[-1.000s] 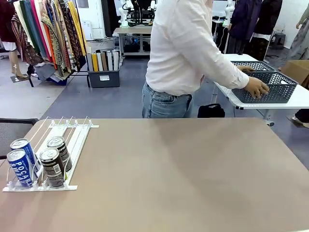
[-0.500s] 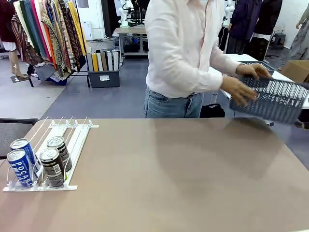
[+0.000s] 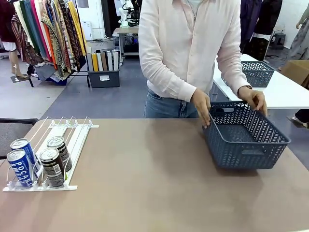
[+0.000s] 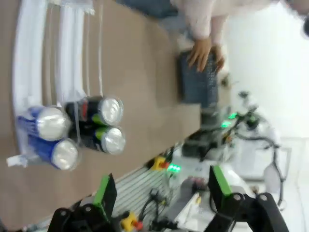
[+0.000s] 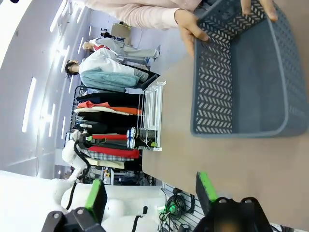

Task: Retrieve and store the cans from the dispenser.
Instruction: Pick up one can from the Automatic Can Dispenser and place it in the middle of the table.

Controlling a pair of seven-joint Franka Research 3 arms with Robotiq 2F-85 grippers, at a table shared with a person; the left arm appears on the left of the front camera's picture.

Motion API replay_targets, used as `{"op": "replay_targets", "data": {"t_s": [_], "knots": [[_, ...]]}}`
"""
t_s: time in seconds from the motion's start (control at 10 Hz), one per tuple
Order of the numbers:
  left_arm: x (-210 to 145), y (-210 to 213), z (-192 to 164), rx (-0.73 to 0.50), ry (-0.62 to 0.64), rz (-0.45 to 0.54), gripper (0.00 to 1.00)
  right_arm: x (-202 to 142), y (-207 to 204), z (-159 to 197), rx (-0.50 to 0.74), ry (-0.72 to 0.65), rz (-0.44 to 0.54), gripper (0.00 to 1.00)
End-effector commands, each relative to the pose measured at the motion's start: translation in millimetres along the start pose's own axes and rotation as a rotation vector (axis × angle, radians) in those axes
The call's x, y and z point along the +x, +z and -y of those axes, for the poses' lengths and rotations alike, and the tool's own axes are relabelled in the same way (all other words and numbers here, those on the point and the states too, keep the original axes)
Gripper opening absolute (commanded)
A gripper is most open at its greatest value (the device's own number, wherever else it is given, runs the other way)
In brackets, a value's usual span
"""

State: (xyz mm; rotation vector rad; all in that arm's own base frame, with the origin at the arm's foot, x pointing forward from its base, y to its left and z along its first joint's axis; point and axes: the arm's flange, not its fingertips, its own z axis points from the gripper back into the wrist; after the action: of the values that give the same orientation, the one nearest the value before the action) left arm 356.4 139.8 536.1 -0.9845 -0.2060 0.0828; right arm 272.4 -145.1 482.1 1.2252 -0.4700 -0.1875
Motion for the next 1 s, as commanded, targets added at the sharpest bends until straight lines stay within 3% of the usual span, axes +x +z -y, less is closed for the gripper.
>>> {"op": "replay_targets", "data": {"t_s": [0.0, 0.2, 0.4, 0.5, 0.6, 0.7, 0.9], "knots": [[13.7, -39.9, 82.1, 0.308, -0.132, -0.278, 1.0, 4.5, -1.1, -1.5, 0.026, 0.028, 0.008, 1.0], [10.9, -99.8, 126.8, 0.623, -0.298, -0.5, 1.0, 4.5, -1.1, -1.5, 0.026, 0.028, 0.008, 1.0], [4.9, -126.9, 134.2, 0.965, -0.349, -0.668, 1.0, 4.5, -1.1, -1.5, 0.026, 0.028, 0.008, 1.0], [-2.8, -129.8, 135.7, 0.993, -0.388, -0.689, 1.0, 4.5, -1.1, -1.5, 0.026, 0.028, 0.008, 1.0], [-5.4, -130.3, 137.8, 0.961, -0.403, -0.586, 1.0, 4.5, -1.1, -1.5, 0.026, 0.028, 0.008, 1.0], [-4.3, -148.6, 138.7, 0.795, -0.246, -0.597, 1.0, 4.5, -1.1, -1.5, 0.026, 0.028, 0.008, 1.0], [-4.3, -148.6, 138.7, 0.795, -0.246, -0.597, 1.0, 4.5, -1.1, -1.5, 0.026, 0.028, 0.008, 1.0]]}}
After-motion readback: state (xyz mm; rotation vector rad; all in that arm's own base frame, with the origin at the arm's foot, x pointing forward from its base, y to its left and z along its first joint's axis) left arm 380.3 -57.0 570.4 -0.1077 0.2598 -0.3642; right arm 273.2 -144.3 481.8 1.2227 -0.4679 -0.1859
